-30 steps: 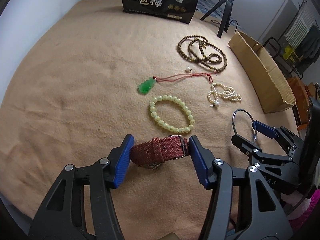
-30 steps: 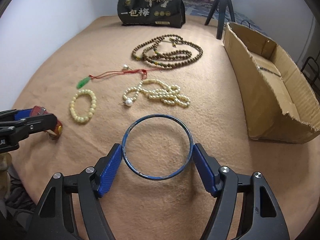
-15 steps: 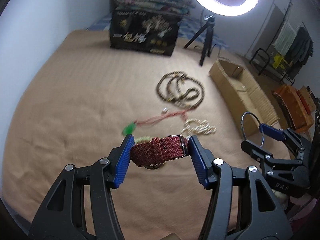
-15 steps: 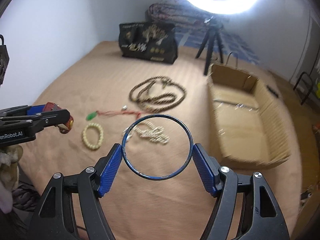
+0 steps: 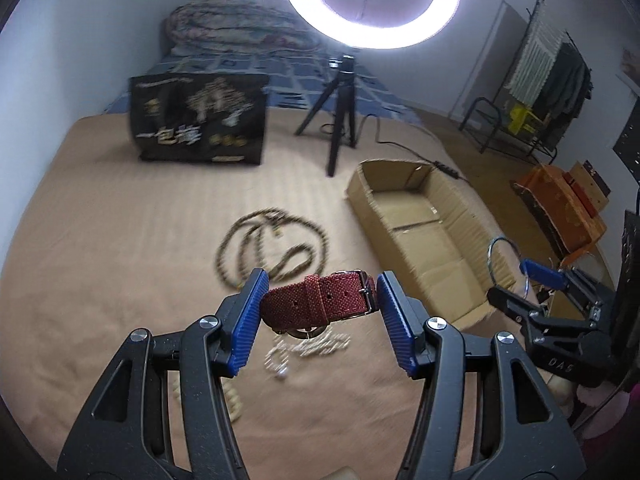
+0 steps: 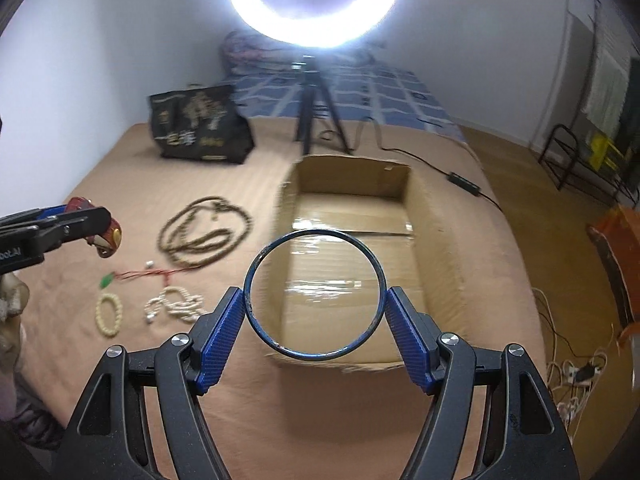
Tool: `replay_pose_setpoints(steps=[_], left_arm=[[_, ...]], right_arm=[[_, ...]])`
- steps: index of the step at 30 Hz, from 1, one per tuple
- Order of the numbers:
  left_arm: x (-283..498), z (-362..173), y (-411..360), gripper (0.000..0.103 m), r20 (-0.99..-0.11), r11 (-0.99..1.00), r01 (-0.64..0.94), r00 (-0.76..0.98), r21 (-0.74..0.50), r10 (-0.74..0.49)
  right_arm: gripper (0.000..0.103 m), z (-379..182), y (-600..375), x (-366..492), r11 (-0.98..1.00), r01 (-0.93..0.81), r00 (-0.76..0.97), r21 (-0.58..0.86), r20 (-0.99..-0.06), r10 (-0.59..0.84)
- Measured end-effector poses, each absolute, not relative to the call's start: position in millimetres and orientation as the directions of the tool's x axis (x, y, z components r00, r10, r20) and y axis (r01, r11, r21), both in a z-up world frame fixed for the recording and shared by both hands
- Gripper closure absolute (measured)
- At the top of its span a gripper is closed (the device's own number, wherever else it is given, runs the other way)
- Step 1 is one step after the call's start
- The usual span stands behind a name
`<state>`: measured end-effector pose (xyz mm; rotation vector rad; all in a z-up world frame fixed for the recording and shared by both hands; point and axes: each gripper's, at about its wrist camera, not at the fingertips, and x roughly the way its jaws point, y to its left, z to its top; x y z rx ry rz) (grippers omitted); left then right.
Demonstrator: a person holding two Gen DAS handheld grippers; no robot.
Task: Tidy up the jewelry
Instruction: 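Carry the watch into the cardboard box and open the left tool while the right tool carries the bangle, then lower the blue bangle into the cardboard box and open the right tool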
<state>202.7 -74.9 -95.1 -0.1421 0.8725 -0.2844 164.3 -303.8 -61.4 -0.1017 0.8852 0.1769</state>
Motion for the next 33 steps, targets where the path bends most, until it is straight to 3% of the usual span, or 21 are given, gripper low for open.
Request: replay_pose_setpoints(steps=[24, 30, 33], left_arm=[[299.1, -133.2, -196.5, 0.045, -0.778, 0.921, 0.262, 0.496, -0.289, -0.386], [299.5, -129.9, -200.2, 0.036, -0.781, 0.924, 0.258, 0.499, -0.281, -0.377], [296.3, -124.0, -199.3, 0.036, -0.773, 0.926, 0.265, 0.515, -0.268, -0.371]], right_arm=[[0.031, -99.8, -357.1, 197.0, 0.997, -0.07, 0.554, 0.03, -0.83, 0.064], [0.031, -99.9, -358.9, 196.7, 0.998, -0.055, 0.549, 0.018, -0.835, 0.045], [0.031, -97.6, -359.9, 196.3, 0.998, -0.056, 0.553, 0.022, -0.832, 0.049]])
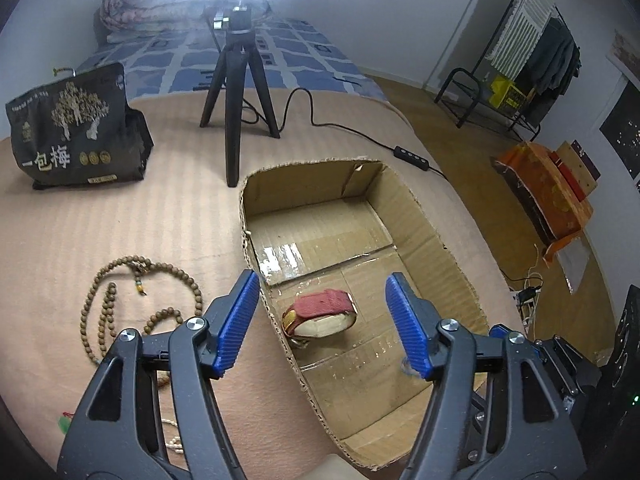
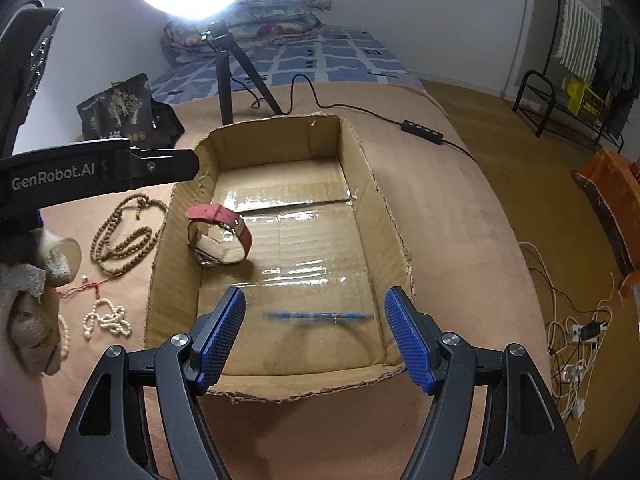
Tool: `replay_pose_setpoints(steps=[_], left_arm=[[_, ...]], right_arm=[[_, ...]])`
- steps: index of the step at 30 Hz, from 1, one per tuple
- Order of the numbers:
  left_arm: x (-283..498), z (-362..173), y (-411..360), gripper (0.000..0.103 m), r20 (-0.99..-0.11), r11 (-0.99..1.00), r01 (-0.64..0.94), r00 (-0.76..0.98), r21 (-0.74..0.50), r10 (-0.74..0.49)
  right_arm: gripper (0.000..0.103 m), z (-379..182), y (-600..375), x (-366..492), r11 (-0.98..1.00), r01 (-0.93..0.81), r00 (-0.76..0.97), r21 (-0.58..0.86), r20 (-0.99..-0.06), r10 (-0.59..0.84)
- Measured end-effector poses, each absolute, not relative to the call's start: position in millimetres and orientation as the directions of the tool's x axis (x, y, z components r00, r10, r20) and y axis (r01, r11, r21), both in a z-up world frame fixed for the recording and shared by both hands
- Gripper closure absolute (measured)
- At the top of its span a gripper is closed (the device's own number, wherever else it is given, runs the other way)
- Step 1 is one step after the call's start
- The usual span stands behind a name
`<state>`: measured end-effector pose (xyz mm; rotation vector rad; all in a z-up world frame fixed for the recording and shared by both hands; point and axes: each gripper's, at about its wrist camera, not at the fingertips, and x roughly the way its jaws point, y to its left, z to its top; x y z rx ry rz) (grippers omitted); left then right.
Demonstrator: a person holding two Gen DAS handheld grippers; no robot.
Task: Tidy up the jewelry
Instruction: 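Lower the blue bangle into the cardboard box and open the right tool, then grasp the pale bead bracelet with the left tool while the right tool grasps the pearl necklace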
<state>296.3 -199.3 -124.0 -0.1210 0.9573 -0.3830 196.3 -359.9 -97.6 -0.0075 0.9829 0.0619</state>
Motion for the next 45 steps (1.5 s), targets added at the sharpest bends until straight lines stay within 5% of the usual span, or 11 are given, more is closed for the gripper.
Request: replay_pose_setpoints(steps=[29, 45], left_arm=[[245.6, -59.4, -68.0, 0.036, -0.704, 0.964, 0.22, 0.661, -0.15, -0.26], [201.8, -111.7, 22.3, 0.036, -0.797, 0.974, 0.167, 0.563, -0.15, -0.219]], right_arm=[[0.031, -62.9, -310.2, 178.5, 0.985, -0.162, 0.641, 0.058, -0.753, 0.15], [0.031, -99.8, -217.8, 168.5, 0.927, -0.37, 0.523, 0.057, -0.812, 0.259]])
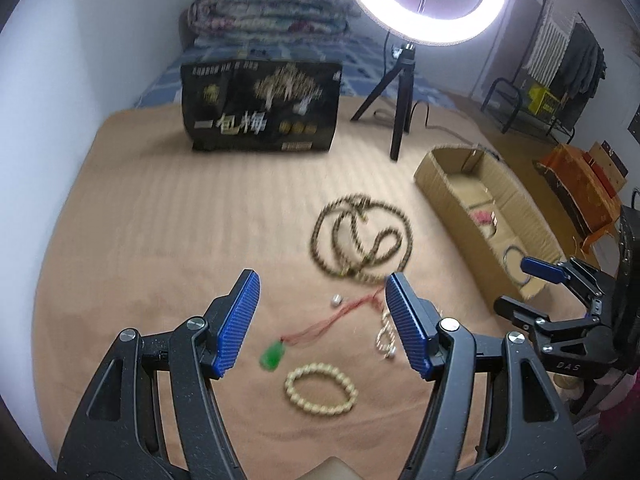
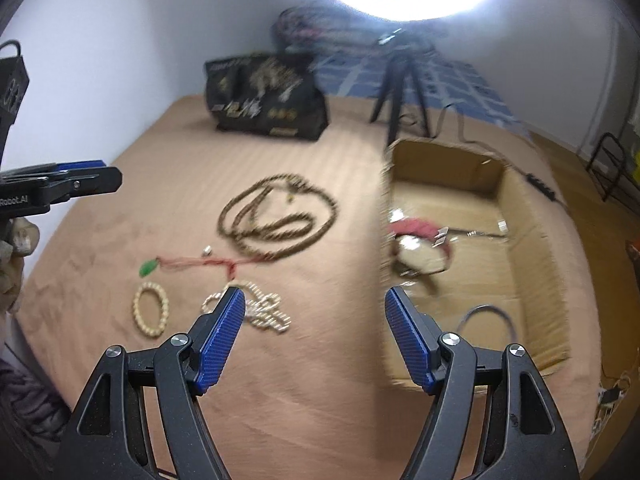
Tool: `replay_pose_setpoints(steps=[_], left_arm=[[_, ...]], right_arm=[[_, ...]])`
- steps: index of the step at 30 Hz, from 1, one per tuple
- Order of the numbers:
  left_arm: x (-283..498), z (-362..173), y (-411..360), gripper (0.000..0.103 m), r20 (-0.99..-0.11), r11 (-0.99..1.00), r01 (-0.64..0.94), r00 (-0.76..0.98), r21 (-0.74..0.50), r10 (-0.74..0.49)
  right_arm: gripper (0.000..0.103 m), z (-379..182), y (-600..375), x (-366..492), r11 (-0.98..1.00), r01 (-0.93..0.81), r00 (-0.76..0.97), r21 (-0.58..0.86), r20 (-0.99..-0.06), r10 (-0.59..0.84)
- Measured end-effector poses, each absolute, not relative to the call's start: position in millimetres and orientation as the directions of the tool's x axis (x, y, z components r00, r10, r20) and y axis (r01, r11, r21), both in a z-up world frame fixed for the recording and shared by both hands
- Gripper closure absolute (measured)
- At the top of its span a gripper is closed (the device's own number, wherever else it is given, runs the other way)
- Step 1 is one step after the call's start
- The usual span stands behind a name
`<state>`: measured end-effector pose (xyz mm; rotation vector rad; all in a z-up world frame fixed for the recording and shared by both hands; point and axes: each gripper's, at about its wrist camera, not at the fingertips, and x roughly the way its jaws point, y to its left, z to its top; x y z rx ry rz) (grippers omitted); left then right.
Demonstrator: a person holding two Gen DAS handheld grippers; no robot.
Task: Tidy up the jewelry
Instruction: 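Grasp the pale bead bracelet with the left tool while the right tool grasps the pearl necklace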
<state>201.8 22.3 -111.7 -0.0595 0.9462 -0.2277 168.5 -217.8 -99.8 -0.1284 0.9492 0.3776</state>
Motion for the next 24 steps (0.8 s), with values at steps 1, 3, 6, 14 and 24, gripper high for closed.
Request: replay_pose_setpoints(steps=[1, 3, 6, 14, 24], left_arm=[[198.9, -116.4, 24.7, 0.036, -0.802, 0.974, 0.167, 0.554, -0.153, -0.221], [195.1, -126.4, 28.3, 0.036, -0.817, 0.973, 0.164, 0.531, -0.161, -0.224], [189.3, -144.7, 32.0, 0.036, -0.847, 0.971, 0.159, 0.476, -0.18, -0.235], [183.1, -181.8, 40.7, 0.036, -0.899, 0.976, 0.135, 0.383, -0.174, -0.213], [180.6, -214.1, 40.8, 0.049, -0.938, 0.98, 0.124, 0.291, -0.157, -0.187]], right_arm=[[0.031, -103.9, -213.4, 168.5, 0.922, -0.382, 0.509, 0.059, -0.819, 0.264], [0.031, -113.0, -203.1, 167.3, 0.909, -0.41, 0.474, 0.073, -0.834, 0.281], [0.031, -128.3, -191.2, 167.9, 0.897, -0.433, 0.426, 0.091, -0.856, 0.292], [0.031, -155.0, -179.7, 174.2, 0.897, -0.437, 0.385, 0.065, -0.888, 0.253], [0.031, -171.5, -172.7, 182.5, 0.898, -0.437, 0.366, 0.052, -0.902, 0.231]])
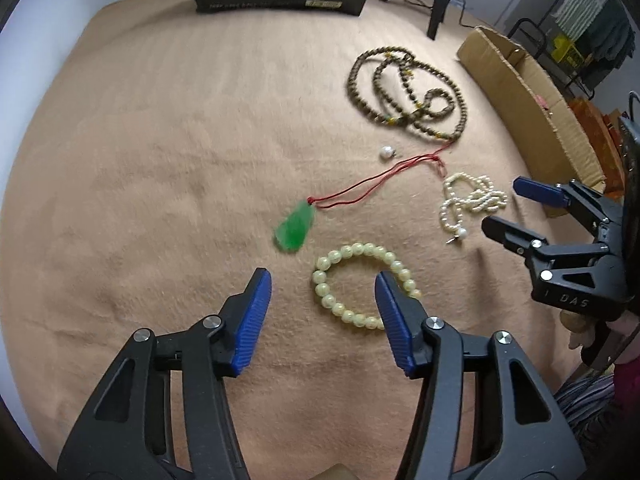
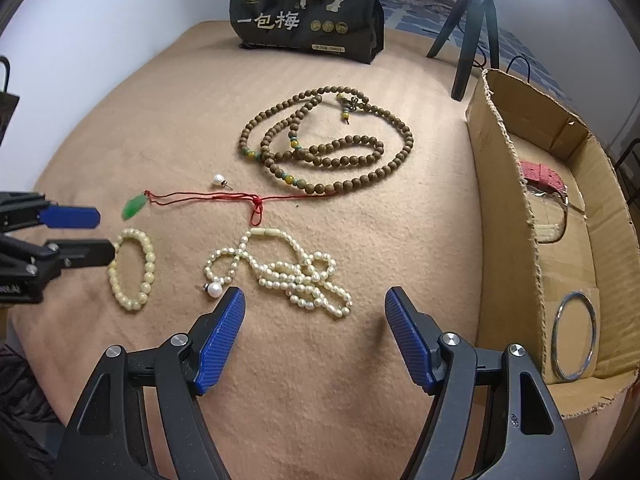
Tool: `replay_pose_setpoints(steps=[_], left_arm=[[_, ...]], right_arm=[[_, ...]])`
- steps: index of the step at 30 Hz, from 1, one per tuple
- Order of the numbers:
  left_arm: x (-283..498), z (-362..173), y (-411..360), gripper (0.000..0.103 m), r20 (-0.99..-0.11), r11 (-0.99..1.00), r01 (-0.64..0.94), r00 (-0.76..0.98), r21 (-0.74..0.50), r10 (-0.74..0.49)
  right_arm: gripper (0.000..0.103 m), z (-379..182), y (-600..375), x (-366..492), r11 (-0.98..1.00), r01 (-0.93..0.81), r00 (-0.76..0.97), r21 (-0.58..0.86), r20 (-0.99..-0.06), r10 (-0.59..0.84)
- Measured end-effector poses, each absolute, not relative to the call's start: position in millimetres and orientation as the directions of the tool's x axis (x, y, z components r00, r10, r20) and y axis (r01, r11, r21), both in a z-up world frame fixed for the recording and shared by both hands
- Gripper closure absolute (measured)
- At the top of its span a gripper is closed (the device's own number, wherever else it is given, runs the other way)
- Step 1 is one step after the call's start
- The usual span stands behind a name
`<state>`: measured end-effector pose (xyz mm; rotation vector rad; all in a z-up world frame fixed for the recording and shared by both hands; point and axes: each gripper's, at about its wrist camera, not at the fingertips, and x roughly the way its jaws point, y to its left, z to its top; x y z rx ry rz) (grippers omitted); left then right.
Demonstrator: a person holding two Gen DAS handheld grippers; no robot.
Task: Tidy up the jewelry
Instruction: 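Grasp the pale bead bracelet with the left tool while the right tool grasps the pearl necklace, then carry the bead bracelet toward the box with the left tool while the right tool carries the necklace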
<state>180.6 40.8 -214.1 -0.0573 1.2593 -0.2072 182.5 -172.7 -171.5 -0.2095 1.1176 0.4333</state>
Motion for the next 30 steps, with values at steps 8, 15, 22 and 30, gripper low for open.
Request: replay_pose_setpoints(steps=[8, 15, 22, 30], left_arm=[[184.3, -232.0, 37.9, 0.055, -0.951, 0.983, 0.117, 0.261, -0.142, -0.168], [184.1, -233.5, 29.2, 0.061, -0.943, 0.987, 0.141, 0.311, -0.082, -0.123], [186.1, -232.1, 24.9, 0.092, -0.939, 0.986, 0.152, 0.323, -0.068, -0.114], [184.3, -227.7, 22.4, 0.098, -0.938, 0.985, 0.156, 0.326, -0.066, -0.115]], right_arm=[[0.031, -178.4, -163.9, 190.6, 0.897, -0.44, 0.362, 0.037, -0.907, 0.216], [0.031, -182.9, -160.1, 197.4, 0.896, -0.443, 0.376, 0.035, -0.9, 0.221], [0.074, -181.0, -154.0, 191.9, 0.872, -0.487, 0.371, 0.055, -0.89, 0.263], [0.096, -175.0, -154.0, 185.2, 0.859, -0.503, 0.354, 0.094, -0.884, 0.304]])
